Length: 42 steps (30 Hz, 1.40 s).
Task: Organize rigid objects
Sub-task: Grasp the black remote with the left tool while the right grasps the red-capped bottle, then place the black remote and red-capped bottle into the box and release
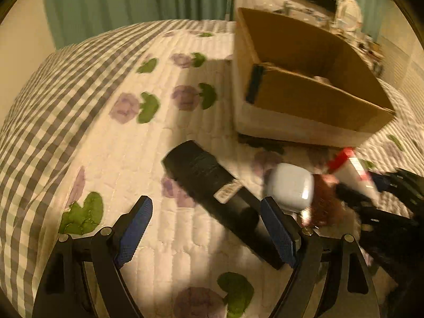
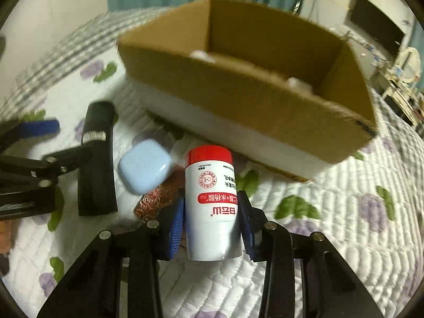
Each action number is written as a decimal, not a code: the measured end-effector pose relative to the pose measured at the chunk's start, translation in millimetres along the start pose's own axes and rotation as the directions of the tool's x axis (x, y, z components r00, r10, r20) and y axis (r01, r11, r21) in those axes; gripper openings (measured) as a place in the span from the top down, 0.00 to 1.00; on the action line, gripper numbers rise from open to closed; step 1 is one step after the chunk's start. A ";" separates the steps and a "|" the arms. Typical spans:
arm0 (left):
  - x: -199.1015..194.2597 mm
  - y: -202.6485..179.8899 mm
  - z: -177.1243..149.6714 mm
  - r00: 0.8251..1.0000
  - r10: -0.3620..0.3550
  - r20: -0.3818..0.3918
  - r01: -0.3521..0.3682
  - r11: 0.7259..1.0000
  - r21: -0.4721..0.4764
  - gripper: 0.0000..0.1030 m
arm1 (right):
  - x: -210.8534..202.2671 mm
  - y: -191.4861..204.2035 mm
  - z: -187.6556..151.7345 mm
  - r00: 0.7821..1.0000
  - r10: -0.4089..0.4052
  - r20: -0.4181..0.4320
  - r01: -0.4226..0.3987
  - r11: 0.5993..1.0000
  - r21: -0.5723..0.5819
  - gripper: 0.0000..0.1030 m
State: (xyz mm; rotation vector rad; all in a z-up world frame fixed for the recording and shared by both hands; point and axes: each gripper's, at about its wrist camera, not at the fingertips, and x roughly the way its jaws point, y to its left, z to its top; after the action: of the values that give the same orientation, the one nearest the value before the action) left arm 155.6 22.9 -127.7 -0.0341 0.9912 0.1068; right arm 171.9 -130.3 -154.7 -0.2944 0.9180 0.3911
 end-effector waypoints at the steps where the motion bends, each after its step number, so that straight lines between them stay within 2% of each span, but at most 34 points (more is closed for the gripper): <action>1: 4.4 -0.3 1.1 1.000 0.016 -0.014 -0.016 1.000 -0.012 0.17 | -3.3 -2.0 -0.2 1.000 -0.001 0.010 0.001 1.000 0.012 0.64; 5: 20.0 -2.5 7.5 0.998 -0.021 -0.058 0.017 0.998 -0.064 0.19 | -9.0 -11.8 -2.0 1.000 0.002 0.022 -0.003 0.999 0.047 0.64; 9: 36.4 -20.9 6.3 0.995 -0.007 -0.095 0.004 0.999 -0.032 0.30 | -14.2 -19.6 -2.3 1.000 0.013 0.023 -0.015 0.998 0.054 0.64; 10: 35.8 -26.3 5.7 0.996 0.009 -0.084 -0.010 1.000 -0.009 0.36 | -13.5 -18.9 -0.4 1.000 0.014 0.024 -0.015 0.998 0.054 0.64; 11: 33.5 -28.9 5.3 0.997 0.006 -0.073 -0.005 1.000 0.005 0.47 | -13.5 -18.5 1.2 1.000 0.014 0.025 -0.016 0.998 0.056 0.64; 12: 31.1 -29.8 4.9 0.997 -0.019 -0.069 0.020 1.000 0.009 0.52 | -14.4 -16.7 3.5 1.000 0.015 0.025 -0.016 0.998 0.058 0.64; 14: 23.2 -29.3 4.4 0.999 -0.022 -0.047 0.023 0.999 0.024 0.65 | -14.4 -17.4 4.0 1.000 0.014 0.027 -0.015 0.998 0.064 0.64; 16: 15.4 -25.4 3.6 0.995 -0.089 -0.046 0.089 0.996 0.010 0.70 | -12.9 -17.1 3.0 0.999 0.014 0.031 -0.016 0.997 0.070 0.64; 19: 2.9 -26.2 0.2 0.993 -0.117 -0.029 0.118 0.993 0.029 0.79 | -15.1 -17.6 1.7 0.999 0.011 0.033 -0.013 0.997 0.073 0.64; 22: -9.5 -28.1 -3.0 0.989 -0.147 -0.023 0.148 0.988 0.052 0.81 | -19.7 -17.9 -0.3 0.999 0.003 0.037 -0.006 0.997 0.074 0.64; 32: -50.4 -31.7 3.2 0.983 -0.175 0.053 0.169 0.981 0.095 0.81 | -51.1 -16.3 4.7 0.997 -0.013 0.082 0.005 0.995 0.103 0.64; 37: -76.2 -37.5 19.5 0.973 -0.199 0.116 0.183 0.974 0.130 0.81 | -79.7 -20.7 19.8 0.991 -0.052 0.127 0.039 0.994 0.103 0.64; 42: -101.7 -50.9 43.7 0.957 -0.231 0.175 0.202 0.964 0.170 0.81 | -114.6 -37.5 52.6 0.976 -0.088 0.199 0.065 0.991 0.118 0.64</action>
State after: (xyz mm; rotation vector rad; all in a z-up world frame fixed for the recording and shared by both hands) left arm 142.1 -32.0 -19.7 0.0056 0.7931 -0.1649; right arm 163.4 -165.2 -28.1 -0.1831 0.7220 0.2918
